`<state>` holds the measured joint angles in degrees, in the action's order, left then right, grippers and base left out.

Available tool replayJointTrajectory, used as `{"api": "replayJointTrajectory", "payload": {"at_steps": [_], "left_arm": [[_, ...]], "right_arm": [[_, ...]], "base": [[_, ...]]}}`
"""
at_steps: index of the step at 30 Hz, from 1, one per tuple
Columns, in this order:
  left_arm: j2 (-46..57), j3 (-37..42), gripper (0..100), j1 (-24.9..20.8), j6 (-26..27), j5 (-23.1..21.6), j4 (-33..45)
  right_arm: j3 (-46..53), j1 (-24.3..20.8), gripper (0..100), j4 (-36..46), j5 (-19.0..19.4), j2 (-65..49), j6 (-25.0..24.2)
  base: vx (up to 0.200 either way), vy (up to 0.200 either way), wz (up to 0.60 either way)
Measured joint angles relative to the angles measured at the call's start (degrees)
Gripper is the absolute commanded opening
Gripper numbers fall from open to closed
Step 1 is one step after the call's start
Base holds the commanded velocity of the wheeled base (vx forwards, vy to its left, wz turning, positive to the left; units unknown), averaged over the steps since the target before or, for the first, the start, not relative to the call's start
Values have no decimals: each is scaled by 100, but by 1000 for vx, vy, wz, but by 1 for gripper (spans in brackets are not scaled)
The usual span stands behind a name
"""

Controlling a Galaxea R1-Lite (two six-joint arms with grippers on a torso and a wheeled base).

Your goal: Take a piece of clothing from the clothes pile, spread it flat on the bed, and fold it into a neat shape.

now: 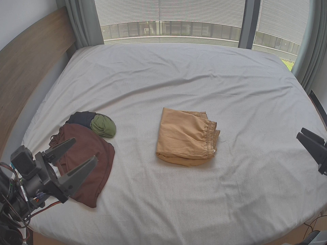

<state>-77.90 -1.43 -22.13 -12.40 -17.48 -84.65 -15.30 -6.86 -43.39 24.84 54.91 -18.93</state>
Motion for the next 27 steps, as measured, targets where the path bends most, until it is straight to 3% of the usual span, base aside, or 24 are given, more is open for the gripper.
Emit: {"api": "replayJointTrajectory", "payload": {"at_steps": [13, 27], "left_arm": [[1944, 44, 100, 2, 33, -11, 2431], [4645, 44, 100, 571, 35, 5, 5093]], "right_arm": [[646, 15, 100, 146, 37, -1097, -20], [775, -2, 100, 1584, 55, -2894, -41]], "base": [[0, 0, 0], [0, 0, 0]]}}
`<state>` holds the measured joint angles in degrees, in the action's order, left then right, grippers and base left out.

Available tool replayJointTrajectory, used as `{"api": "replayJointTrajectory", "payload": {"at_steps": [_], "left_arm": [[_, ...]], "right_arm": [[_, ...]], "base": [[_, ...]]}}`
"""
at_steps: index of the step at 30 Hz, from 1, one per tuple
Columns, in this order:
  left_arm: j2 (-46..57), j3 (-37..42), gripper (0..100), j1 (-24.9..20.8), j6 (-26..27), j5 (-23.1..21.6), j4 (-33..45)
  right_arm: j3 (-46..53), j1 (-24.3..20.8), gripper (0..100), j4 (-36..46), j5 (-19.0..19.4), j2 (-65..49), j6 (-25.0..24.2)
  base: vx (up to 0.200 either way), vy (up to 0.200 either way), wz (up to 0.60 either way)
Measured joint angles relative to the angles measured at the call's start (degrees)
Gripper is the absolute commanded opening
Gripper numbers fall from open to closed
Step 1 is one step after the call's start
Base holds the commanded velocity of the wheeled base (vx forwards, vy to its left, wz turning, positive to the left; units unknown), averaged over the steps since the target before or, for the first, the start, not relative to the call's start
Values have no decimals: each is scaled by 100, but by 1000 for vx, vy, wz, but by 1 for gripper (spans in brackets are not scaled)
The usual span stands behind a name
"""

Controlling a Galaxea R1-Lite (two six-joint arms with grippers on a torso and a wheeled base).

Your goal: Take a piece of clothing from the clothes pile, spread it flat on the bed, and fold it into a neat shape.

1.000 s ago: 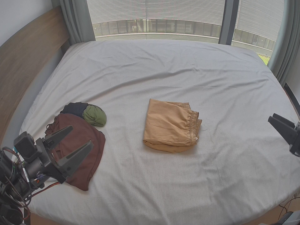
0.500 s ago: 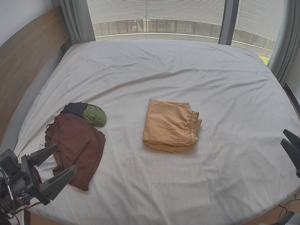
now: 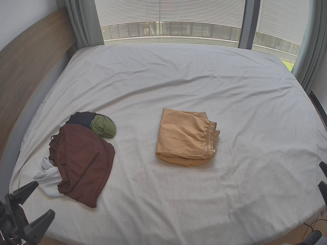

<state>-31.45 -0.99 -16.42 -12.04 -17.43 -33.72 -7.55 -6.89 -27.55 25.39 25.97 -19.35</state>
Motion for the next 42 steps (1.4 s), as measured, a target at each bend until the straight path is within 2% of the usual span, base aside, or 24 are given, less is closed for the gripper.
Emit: {"api": "replayJointTrajectory", "payload": {"at_steps": [9, 16, 25, 28, 31, 36, 39, 42], "left_arm": [[1588, 0, 100, 502, -10, -27, 1292], [2291, -2, 100, 830, -24, -40, 1681], [2597, -2, 100, 1069, -11, 35, 1818], [2628, -2, 100, 1125, 15, 63, 1840], [2660, -2, 100, 1224, 61, 60, 1899], [2840, -2, 100, 1452, 329, 66, 2512], [2945, -2, 100, 1538, 502, 96, 2751], [3005, -2, 100, 1580, 622, 271, 2837]], "right_arm": [[35, -39, 100, 681, 4, -972, -46], [140, -20, 100, 1179, -35, -1704, -20], [512, 63, 100, 1104, -651, -2032, 187], [603, 207, 100, 1126, -739, -2071, 263], [636, 552, 100, 1207, -772, -2115, 367], [651, 892, 100, 1335, -870, -2178, 558], [651, 920, 100, 1631, -1223, -2206, 789], [653, 908, 100, 2077, -1959, -2255, 1079]], "base": [[0, 0, 0], [0, 0, 0], [0, 0, 0], [0, 0, 0], [0, 0, 0], [0, 0, 0], [0, 0, 0], [0, 0, 0]]}}
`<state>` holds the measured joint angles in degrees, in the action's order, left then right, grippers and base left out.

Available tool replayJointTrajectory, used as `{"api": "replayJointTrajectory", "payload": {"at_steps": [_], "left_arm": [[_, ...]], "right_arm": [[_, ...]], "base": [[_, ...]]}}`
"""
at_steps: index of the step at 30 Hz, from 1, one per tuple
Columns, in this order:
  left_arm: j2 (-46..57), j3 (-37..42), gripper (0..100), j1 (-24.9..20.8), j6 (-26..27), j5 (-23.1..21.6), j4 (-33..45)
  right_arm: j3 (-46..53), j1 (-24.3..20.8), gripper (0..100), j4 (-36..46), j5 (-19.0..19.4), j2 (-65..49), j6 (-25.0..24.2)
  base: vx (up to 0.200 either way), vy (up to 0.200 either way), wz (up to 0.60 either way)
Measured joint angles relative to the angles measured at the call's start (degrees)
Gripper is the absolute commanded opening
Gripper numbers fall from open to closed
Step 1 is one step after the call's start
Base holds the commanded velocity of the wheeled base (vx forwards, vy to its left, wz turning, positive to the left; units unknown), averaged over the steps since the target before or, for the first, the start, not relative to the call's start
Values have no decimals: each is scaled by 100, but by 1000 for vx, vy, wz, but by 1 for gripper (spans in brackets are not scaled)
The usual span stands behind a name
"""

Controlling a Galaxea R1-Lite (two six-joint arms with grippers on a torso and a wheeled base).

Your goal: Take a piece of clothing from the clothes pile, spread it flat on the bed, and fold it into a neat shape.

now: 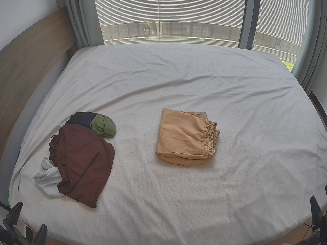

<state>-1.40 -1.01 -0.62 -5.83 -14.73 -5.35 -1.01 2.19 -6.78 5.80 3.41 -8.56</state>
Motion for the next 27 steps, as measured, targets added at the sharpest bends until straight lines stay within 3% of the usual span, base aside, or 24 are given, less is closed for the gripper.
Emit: {"api": "replayJointTrajectory", "payload": {"at_steps": [1, 8, 17, 27], "left_arm": [[22, 0, 100, 18, 83, 241, 40], [46, 0, 100, 51, 362, 1182, 218], [50, 0, 100, 62, 512, 1562, 564], [50, 0, 100, 62, 542, 1581, 530]], "right_arm": [[0, -40, 100, 194, -380, -55, 187], [0, -138, 100, 411, -1025, -201, 835], [0, -189, 100, 411, -939, -260, 761], [0, -193, 100, 322, -334, -267, 651]], "base": [[0, 0, 0], [0, 0, 0], [0, 0, 0], [0, 0, 0]]}}
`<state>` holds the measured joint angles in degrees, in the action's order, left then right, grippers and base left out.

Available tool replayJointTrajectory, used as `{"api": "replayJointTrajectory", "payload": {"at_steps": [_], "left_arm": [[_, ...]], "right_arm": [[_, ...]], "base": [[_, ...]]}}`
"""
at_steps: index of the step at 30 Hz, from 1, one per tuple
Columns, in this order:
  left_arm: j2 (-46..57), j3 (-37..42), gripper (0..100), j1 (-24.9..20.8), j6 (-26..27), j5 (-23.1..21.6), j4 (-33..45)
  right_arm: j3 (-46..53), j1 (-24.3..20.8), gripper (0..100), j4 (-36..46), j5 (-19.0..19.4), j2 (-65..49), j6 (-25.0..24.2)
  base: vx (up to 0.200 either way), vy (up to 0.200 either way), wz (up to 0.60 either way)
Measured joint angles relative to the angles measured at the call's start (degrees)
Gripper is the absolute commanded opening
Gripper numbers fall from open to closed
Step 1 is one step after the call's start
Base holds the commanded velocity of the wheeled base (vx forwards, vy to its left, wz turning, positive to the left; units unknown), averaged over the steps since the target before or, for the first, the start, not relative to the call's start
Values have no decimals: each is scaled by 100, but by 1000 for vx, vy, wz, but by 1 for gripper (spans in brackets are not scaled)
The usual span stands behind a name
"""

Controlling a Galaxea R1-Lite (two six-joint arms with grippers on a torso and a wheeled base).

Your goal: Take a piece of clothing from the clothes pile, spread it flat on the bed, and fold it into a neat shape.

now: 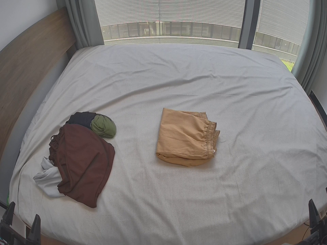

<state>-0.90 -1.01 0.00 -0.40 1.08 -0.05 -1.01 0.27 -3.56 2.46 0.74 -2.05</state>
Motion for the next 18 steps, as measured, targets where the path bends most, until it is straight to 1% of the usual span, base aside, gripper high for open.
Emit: {"api": "replayJointTrajectory", "payload": {"at_steps": [5, 8, 11, 14, 18], "left_arm": [[0, 0, 100, -10, 48, -43, 5], [0, 0, 100, -16, 151, -108, 10], [0, 0, 100, -22, 204, -130, 15], [0, 0, 100, -27, 190, -130, 15], [0, 0, 100, -27, 133, -129, 15]], "right_arm": [[0, 0, 100, -10, -44, 0, -74], [0, 0, 100, -2, -315, 0, -16], [0, 0, 100, 6, -451, 0, 38], [0, 0, 100, 0, -358, 0, 145], [0, 0, 100, -23, 145, 0, 150]], "base": [[0, 0, 0], [0, 0, 0], [0, 0, 0], [0, 0, 0], [0, 0, 0]]}}
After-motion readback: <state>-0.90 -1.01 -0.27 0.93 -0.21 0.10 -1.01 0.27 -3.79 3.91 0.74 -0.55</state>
